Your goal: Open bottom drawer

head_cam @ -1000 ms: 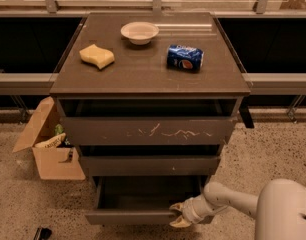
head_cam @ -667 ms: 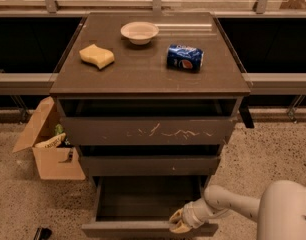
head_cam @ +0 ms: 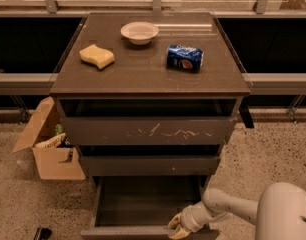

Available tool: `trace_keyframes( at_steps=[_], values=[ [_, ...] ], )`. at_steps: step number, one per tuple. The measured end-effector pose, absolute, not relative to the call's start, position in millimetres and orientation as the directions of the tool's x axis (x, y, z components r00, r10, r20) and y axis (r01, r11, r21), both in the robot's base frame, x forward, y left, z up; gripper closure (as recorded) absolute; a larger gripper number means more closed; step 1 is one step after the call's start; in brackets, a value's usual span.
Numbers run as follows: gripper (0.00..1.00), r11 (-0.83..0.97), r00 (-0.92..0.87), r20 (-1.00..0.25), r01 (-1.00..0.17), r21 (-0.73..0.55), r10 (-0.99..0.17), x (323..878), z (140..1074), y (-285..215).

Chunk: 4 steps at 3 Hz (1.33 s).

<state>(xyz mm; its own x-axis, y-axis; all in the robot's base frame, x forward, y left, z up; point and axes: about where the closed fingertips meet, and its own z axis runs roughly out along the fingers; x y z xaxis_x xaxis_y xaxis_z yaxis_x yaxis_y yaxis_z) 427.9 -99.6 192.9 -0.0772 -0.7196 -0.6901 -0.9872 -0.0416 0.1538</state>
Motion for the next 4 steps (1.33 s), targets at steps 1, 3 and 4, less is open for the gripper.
trace_keyframes(
  at_steps=[1, 3, 4],
  values=[
    [1.00, -0.047, -0.087, -0.698, -0.984, 0.171, -0.711, 420.5, 191.0, -97.6],
    [0.51, -0.053, -0.091, -0.702, -0.982, 0.180, -0.706, 418.3, 191.4, -97.5],
    [0.20, -0.057, -0.085, -0.703, -0.983, 0.176, -0.706, 417.7, 193.2, -97.8]
  ],
)
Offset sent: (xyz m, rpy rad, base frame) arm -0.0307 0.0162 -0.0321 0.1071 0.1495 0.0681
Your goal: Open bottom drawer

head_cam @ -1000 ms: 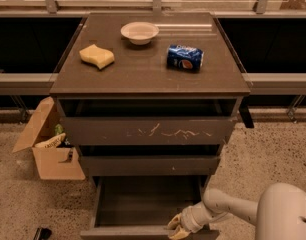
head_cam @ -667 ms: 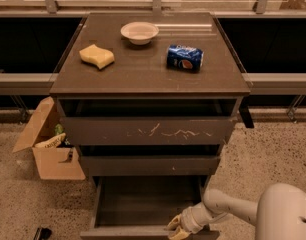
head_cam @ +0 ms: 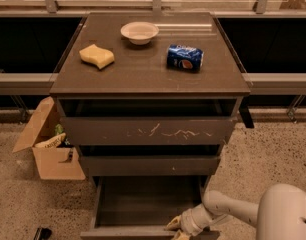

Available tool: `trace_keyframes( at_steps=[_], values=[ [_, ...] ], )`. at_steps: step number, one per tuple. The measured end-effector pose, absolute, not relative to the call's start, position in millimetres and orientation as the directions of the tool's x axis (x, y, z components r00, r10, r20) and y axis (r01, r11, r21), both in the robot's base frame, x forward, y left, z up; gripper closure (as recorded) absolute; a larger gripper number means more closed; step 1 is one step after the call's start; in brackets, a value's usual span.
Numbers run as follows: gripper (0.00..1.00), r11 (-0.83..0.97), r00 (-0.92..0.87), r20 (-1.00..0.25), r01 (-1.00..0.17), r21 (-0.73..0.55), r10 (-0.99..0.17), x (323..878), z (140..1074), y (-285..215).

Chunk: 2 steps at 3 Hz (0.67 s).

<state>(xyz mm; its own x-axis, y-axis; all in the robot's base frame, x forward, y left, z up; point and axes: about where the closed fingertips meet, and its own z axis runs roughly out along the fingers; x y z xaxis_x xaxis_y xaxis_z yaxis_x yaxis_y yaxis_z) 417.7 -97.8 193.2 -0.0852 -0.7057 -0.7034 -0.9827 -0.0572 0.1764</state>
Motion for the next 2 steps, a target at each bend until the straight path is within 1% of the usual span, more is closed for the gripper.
trace_keyframes(
  at_steps=[1, 2],
  values=[
    [0.00, -0.067, -0.071, -0.706, -0.984, 0.166, -0.705, 415.9, 197.7, -98.6],
    [0.00, -0.073, -0.004, -0.708, -0.994, 0.079, -0.706, 417.6, 230.7, -108.4]
  ],
)
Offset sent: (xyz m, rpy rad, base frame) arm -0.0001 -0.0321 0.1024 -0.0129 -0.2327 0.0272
